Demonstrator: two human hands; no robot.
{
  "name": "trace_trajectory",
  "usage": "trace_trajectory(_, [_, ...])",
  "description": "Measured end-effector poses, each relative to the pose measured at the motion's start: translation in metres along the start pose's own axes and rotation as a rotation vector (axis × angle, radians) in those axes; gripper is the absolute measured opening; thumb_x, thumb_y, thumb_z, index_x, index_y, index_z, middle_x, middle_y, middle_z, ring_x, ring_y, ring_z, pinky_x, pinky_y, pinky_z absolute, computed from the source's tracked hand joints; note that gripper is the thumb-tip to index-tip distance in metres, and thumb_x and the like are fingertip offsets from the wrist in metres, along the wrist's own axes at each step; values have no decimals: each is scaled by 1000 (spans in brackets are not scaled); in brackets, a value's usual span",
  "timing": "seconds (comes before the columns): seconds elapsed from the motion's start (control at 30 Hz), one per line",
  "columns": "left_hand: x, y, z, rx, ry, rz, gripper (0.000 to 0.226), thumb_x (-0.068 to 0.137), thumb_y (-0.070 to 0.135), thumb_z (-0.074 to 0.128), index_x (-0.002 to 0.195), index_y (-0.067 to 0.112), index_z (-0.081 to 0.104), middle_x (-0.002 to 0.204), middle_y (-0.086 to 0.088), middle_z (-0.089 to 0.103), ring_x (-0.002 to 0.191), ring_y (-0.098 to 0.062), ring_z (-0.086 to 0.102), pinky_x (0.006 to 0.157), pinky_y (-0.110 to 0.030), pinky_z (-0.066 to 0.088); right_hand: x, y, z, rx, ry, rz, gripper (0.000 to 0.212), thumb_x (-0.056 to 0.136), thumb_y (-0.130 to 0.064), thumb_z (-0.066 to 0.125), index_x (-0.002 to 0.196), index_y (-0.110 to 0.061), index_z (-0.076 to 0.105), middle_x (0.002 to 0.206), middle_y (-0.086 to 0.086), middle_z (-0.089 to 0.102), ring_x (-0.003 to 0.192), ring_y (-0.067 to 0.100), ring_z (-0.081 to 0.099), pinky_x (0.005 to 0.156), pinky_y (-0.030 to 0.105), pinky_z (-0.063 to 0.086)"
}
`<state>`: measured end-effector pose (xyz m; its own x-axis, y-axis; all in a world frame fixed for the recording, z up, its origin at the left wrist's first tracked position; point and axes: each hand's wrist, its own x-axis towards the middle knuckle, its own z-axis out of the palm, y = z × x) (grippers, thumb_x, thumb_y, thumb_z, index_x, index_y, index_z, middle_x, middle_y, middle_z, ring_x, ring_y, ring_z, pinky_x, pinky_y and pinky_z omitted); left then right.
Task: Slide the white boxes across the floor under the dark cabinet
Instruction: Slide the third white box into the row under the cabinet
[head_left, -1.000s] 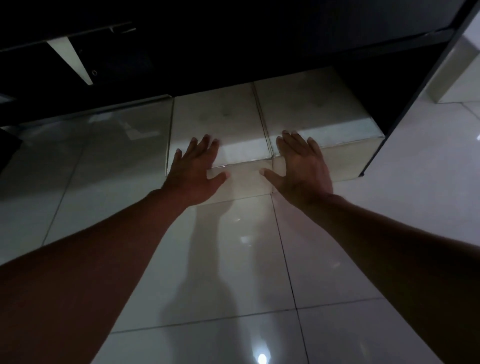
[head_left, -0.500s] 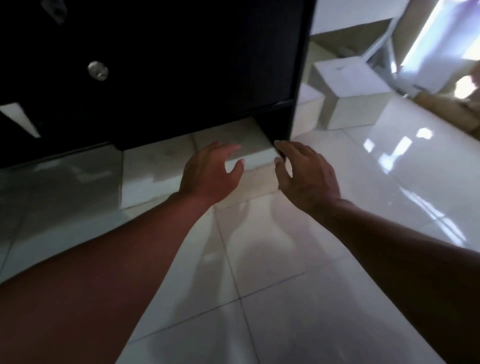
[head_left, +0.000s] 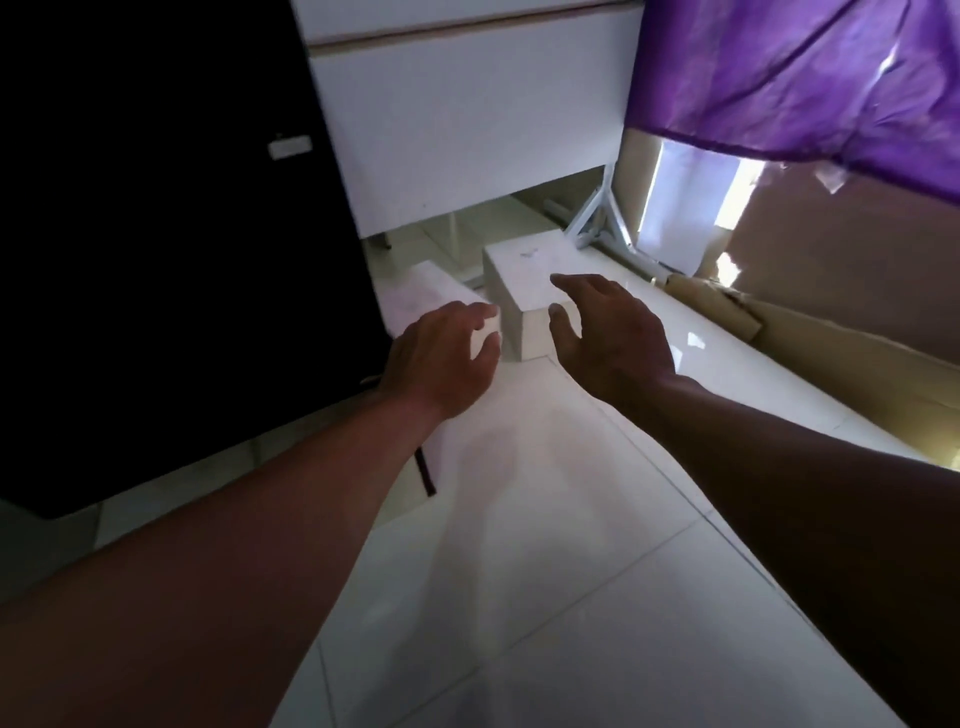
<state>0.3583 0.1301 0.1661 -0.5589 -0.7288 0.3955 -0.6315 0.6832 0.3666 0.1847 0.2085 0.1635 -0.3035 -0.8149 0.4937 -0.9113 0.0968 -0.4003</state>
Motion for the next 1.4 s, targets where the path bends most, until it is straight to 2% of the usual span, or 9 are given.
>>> trace_trajectory(0.23, [98,37,37,42,-58,-78,37,93,40,48,126,27,58,121,1,64,109,-21,60,92,-38,48,66,77,-5,26,-8,26,38,98,-30,50,134,-18,55,133,5,60,116,27,56,92,41,46])
trace_trajectory(0.47, [167,57,73,17,-117,-153,40,94,40,47,129,24,57,123,1,64,112,-19,58,94,-38,47,113,132,1,13,-62,108,39,98,-33,49,134,-20,53,134,3,59,118,25,56,94,39,46])
trace_trajectory(0.67, [200,38,120,-6,-117,-222,41,95,41,46,131,23,56,127,-2,62,114,-21,58,95,-41,49,152,162,25,-2,-87,109,40,98,-34,48,136,-21,52,133,3,59,118,25,56,94,38,44])
trace_trajectory(1.07, [302,-5,190,-40,-53,-337,40,94,41,45,129,26,57,126,-3,62,113,-24,57,90,-34,43,237,223,90,-10,-170,158,42,99,-36,47,138,-22,49,134,3,58,118,24,55,95,41,45])
trace_trajectory(1.4, [353,-64,287,19,6,-501,45,95,43,45,134,22,54,133,-4,56,121,-26,52,96,-37,42,295,302,210,40,-243,92,44,98,-42,47,136,-21,50,135,3,57,119,25,53,88,39,43])
